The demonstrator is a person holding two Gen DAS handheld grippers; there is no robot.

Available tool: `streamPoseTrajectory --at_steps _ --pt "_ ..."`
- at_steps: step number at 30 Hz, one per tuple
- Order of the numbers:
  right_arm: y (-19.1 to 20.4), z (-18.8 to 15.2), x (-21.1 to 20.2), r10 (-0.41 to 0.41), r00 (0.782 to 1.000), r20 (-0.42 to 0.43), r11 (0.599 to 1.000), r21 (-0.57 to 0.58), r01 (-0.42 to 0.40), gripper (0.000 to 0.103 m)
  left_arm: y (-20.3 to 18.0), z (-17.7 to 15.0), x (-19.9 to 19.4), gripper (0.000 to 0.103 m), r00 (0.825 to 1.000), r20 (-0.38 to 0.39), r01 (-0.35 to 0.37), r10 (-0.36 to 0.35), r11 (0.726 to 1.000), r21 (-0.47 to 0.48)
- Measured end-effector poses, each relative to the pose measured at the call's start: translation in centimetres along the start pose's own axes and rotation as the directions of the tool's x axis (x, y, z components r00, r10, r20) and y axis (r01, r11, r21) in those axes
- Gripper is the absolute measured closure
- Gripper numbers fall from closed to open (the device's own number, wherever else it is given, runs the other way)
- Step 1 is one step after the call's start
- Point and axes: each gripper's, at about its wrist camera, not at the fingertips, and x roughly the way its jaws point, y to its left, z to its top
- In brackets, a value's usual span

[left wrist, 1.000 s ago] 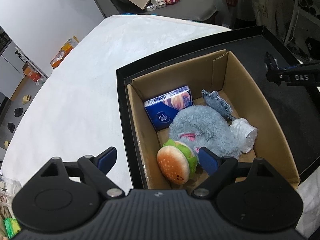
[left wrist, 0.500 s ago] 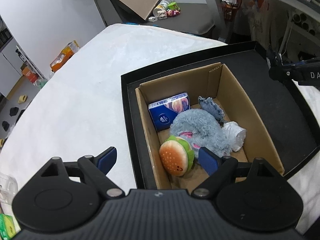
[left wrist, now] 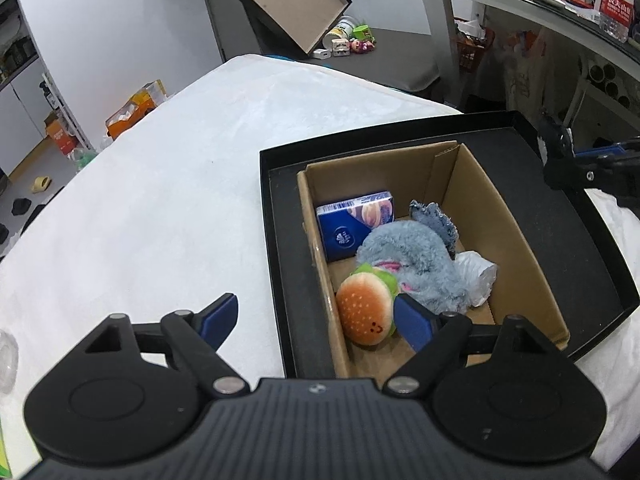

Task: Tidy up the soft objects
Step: 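Lift the bracelet with the right gripper over the box, then lower the bracelet into the box and open the right gripper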

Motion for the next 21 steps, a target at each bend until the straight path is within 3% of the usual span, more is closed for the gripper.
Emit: streamPoseTrajectory --at_steps 4,15,21 --pt "1.2 0.0 0.6 0.004 1.0 -0.02 1.0 -0.021 -0.004 0.079 0.4 -0.9 0.2 0.025 1.0 0.019 0.013 -0.013 1.0 -0.015" --pt "4.0 -0.9 1.6 0.008 0.997 -0.077 0.999 -0.053 -0.012 0.078 1.3 -2.3 1.2 0.055 0.996 0.018 0.086 -0.085 0.995 -0.059" --pt "5.2 -1.5 2.1 0.009 0.993 -0.114 0.997 -0.07 -0.017 0.078 1.7 -2.8 2.4 0.074 0.991 -0.027 0.129 -0.131 0.988 -0.09"
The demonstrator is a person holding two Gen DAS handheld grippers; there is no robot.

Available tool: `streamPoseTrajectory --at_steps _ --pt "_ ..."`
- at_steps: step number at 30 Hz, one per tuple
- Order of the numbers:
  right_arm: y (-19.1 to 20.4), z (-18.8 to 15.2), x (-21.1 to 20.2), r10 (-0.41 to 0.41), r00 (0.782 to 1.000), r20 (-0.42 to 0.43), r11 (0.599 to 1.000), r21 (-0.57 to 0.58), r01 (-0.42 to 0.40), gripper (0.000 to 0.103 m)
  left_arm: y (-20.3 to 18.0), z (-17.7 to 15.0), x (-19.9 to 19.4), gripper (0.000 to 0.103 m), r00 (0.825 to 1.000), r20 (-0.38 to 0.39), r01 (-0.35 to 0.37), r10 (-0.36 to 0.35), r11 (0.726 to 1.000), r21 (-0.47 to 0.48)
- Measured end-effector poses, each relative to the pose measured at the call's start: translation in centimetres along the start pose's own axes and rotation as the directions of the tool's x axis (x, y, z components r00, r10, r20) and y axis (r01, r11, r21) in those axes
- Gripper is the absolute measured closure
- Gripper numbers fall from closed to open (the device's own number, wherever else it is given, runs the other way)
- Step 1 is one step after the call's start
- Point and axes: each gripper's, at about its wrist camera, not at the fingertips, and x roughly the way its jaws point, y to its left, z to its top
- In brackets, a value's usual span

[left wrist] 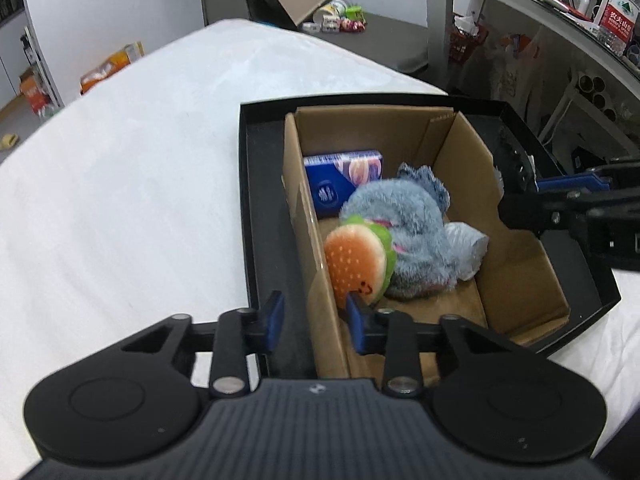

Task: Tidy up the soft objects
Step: 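Lower the bracelet into the box and open the right gripper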

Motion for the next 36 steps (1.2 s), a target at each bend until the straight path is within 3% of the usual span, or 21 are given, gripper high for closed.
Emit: streamPoseTrajectory --at_steps 8,13,17,24,28,34,36 --pt "1.4 -0.9 1.1 0.007 0.998 -0.058 1.0 -0.019 -0.008 0.076 -0.2 -0.7 1.3 0.086 0.999 -0.031 0.019 -0.019 1.0 0.006" --pt "2.3 -1.1 1.4 0.01 0.997 -0.071 0.999 -0.031 -0.012 0.075 -0.3 -1.0 1.5 0.087 0.999 -0.031 0.026 -0.026 1.0 0.003" --pt "2.7 -1.1 1.8 0.013 0.998 -0.068 0.999 -0.034 -0.015 0.063 -0.2 -1.1 1.5 0.087 0.999 -0.028 0.028 -0.028 1.0 0.0" --pt "2.1 -1.5 1.7 0.012 0.997 -0.075 1.0 0.005 -0.012 0.059 -0.2 -1.0 1.5 0.086 0.999 -0.031 0.029 -0.029 1.0 -0.002" --pt "1.5 -1.5 0.6 0.001 0.999 -0.051 1.0 0.016 0.0 0.046 -0.3 -0.7 1.6 0.086 0.998 -0.051 0.032 -0.032 0.999 0.006" --pt "0.1 -1.4 -1.2 0.016 0.999 -0.035 0.997 0.071 -0.014 0.034 -0.6 -0.1 1.1 0.08 0.996 -0.083 0.023 -0.018 0.998 0.06" --pt "-0.6 -1.4 -1.9 0.021 1.0 -0.019 0.995 0.097 -0.019 0.03 -0.7 0.2 0.9 0.073 0.995 -0.102 0.015 -0.007 0.997 0.078"
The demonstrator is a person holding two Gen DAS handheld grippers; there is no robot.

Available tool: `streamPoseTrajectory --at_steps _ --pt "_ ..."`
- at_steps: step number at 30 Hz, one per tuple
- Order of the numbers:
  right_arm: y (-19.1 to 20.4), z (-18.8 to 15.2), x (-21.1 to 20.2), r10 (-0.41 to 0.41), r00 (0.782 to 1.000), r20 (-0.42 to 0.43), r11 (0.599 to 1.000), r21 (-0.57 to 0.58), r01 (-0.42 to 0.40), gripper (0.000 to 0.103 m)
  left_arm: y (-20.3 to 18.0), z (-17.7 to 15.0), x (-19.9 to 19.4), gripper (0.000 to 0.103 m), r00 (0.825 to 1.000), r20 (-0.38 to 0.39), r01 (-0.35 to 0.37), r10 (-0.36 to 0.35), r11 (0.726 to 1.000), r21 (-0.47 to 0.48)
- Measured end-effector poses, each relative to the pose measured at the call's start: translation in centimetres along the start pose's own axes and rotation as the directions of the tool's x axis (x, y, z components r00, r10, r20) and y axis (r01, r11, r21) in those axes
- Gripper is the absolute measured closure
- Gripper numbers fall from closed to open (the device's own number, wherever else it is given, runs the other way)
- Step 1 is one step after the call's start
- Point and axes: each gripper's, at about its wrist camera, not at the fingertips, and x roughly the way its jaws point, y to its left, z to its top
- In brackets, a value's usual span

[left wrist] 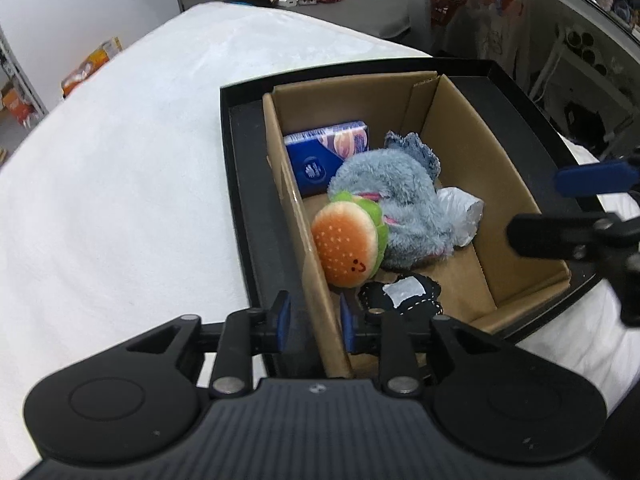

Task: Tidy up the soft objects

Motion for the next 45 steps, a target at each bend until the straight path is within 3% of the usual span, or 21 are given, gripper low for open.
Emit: streamPoseTrajectory --at_steps 3,10,15,19,30,45 --pt "-0.8 -0.1 -0.7 -0.015 1.0 0.021 1.0 0.025 0.014 0.027 -0.1 0.5 -1.1 0.058 1.0 0.01 -0.02 0.02 0.999 0.029" --pt "-2.4 -1.1 -2.0 0.003 0.999 0.042 0.995 0.104 -0.007 0.025 0.1 1.1 -3.1 0.048 1.0 -0.005 -0.026 0.026 1.0 0.015" --pt "-3.0 -1.7 -3.4 0.0 0.998 0.066 0.991 0.133 -0.009 0.02 -0.2 1.2 -4.5 0.03 1.0 -0.01 -0.024 0.024 0.999 0.025" --pt "-3.1 -2.0 -4.5 -0.016 0.996 0.083 0.991 0.135 0.005 0.011 -0.5 1.4 -5.7 0.028 1.0 0.007 -0.028 0.027 0.999 0.038" --pt "-3.1 -2.4 -8.9 -0.046 0.988 0.147 0.99 0.136 0.026 0.005 -1.8 1.8 -10.4 0.015 0.998 0.063 -0.012 0.008 0.998 0.066" --pt "-2.6 -4.1 -15.4 -0.057 0.964 0.259 0.988 0.151 0.018 0.0 -2.7 0.3 -17.1 0.014 0.987 0.157 0.028 -0.036 0.998 0.051"
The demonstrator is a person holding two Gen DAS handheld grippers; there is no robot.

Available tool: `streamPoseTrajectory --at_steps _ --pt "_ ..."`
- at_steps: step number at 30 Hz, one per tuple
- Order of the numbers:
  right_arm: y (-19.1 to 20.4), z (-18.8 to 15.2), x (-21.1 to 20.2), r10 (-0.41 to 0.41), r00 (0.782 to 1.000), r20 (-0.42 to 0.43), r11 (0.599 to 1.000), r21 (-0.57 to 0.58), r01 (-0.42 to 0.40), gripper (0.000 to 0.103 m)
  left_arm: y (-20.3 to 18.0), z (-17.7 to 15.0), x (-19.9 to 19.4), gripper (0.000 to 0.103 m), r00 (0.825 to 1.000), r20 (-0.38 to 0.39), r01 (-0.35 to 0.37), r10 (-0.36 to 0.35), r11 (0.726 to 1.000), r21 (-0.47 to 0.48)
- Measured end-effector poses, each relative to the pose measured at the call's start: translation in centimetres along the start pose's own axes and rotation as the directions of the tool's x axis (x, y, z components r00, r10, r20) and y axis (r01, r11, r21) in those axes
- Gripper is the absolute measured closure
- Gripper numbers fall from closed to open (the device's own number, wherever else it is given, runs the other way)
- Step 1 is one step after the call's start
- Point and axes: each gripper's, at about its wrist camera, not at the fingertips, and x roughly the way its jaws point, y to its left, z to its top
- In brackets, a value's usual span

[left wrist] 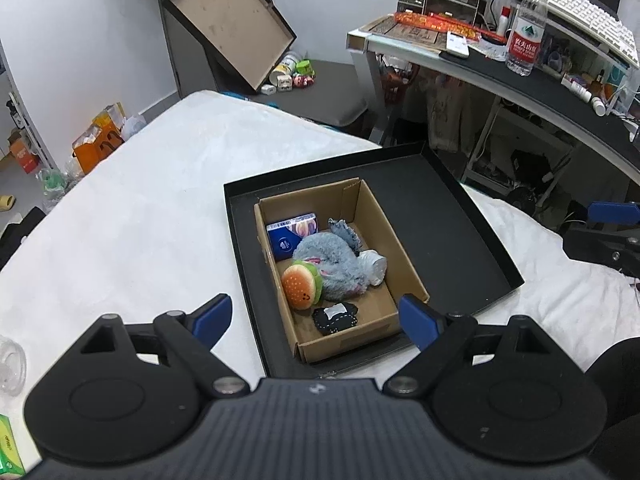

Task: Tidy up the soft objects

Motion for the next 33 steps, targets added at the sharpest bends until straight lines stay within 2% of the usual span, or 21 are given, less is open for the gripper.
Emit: streamPoseTrajectory --at_steps 4,8,17,25,27,33 --pt "0.1 -0.2 -1.6 0.007 1.0 0.012 1.0 0.002 -0.007 0.0 -0.5 -0.3 -1.8 0.014 1.0 0.02 -0.001 0.001 1.0 0.002" --pt "0.2 -0.3 -3.1 0.014 1.0 0.022 1.0 0.018 -0.015 0.0 -0.6 -0.8 -3.4 0.014 0.999 0.042 -0.032 0.031 0.999 0.01" --pt "0.3 -0.7 -6.1 0.0 1.0 0.031 0.997 0.075 -0.002 0.0 -0.4 -1.7 -7.3 0.013 0.996 0.085 -0.014 0.016 1.0 -0.022" --pt "1.0 -1.3 -8.5 -0.017 0.999 0.032 0.995 0.095 0.014 0.0 -1.3 -2.7 -10.1 0.006 0.992 0.125 -0.005 0.01 0.999 -0.034" --pt "1.2 -1.4 -8.9 -0.031 0.999 0.028 0.994 0.102 0.028 0.0 -1.5 -2.9 -10.6 0.001 0.991 0.132 0.002 0.003 0.999 -0.036" --pt "1.3 -2.1 -9.8 -0.038 0.999 0.026 0.99 0.14 0.033 0.0 -2.3 -3.8 -11.7 0.001 0.988 0.154 0.019 -0.012 0.999 -0.044"
